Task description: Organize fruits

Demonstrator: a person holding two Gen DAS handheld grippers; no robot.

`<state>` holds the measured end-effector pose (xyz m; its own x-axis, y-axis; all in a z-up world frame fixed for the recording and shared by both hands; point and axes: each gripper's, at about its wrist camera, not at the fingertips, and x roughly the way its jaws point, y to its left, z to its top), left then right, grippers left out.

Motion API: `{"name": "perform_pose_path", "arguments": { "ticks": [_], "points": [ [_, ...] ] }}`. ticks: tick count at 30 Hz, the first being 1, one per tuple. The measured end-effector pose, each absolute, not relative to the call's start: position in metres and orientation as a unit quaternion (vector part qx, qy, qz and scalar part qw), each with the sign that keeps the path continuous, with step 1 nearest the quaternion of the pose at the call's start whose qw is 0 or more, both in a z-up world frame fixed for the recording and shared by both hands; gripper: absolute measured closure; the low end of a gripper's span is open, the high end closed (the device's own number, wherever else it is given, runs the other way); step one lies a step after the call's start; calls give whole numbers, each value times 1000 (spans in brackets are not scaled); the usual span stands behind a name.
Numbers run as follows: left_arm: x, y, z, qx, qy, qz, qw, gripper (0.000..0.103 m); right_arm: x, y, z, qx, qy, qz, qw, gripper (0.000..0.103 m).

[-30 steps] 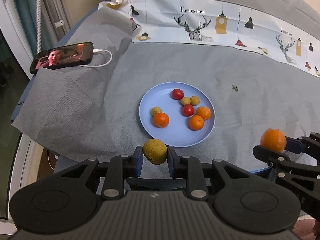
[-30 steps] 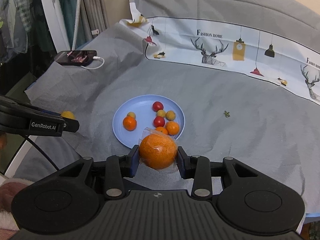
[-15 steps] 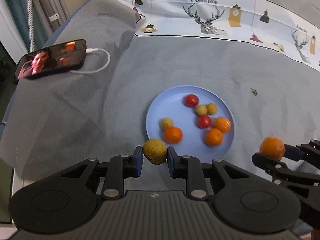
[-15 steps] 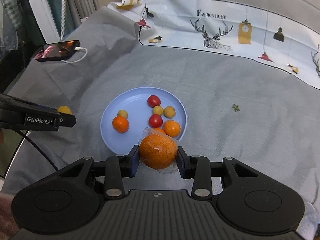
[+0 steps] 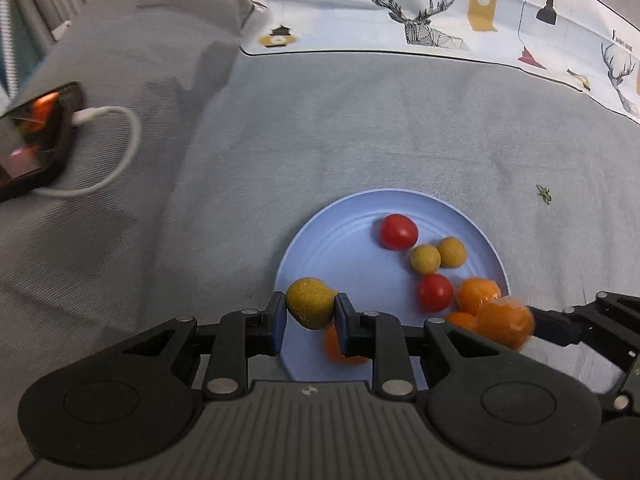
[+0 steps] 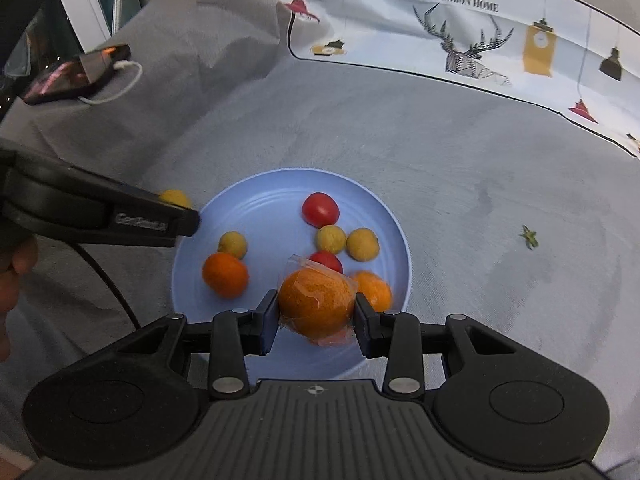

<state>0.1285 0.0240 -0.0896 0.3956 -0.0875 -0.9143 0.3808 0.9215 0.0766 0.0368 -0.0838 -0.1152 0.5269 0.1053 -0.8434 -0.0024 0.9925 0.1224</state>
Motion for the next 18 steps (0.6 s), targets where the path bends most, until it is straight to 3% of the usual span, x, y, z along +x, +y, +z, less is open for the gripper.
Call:
{"name": "perform_pose_path", "arguments": {
  "ticks": [3, 4, 5, 6, 7, 18],
  "points": [
    [132, 18, -93, 140, 518, -163, 828, 74, 46, -81, -125, 34, 490, 45, 870, 61],
    [131, 16, -92, 147, 511, -178, 828, 57, 49, -79, -127, 24, 492, 53, 869, 58],
    [130, 13, -92, 155, 507, -188, 827, 23, 50, -77, -129, 12, 495, 58, 867, 44],
    [129, 11, -90, 159, 503, -186, 829, 10, 49, -76, -128, 3, 492, 55, 869, 30],
    [125, 12, -87, 158, 492, -181, 837, 0, 47, -76, -126, -4, 485, 49, 873, 25],
    [54, 46, -49, 141, 501, -142, 842, 0, -20, -79, -89, 25, 486, 18, 873, 4]
  ]
}}
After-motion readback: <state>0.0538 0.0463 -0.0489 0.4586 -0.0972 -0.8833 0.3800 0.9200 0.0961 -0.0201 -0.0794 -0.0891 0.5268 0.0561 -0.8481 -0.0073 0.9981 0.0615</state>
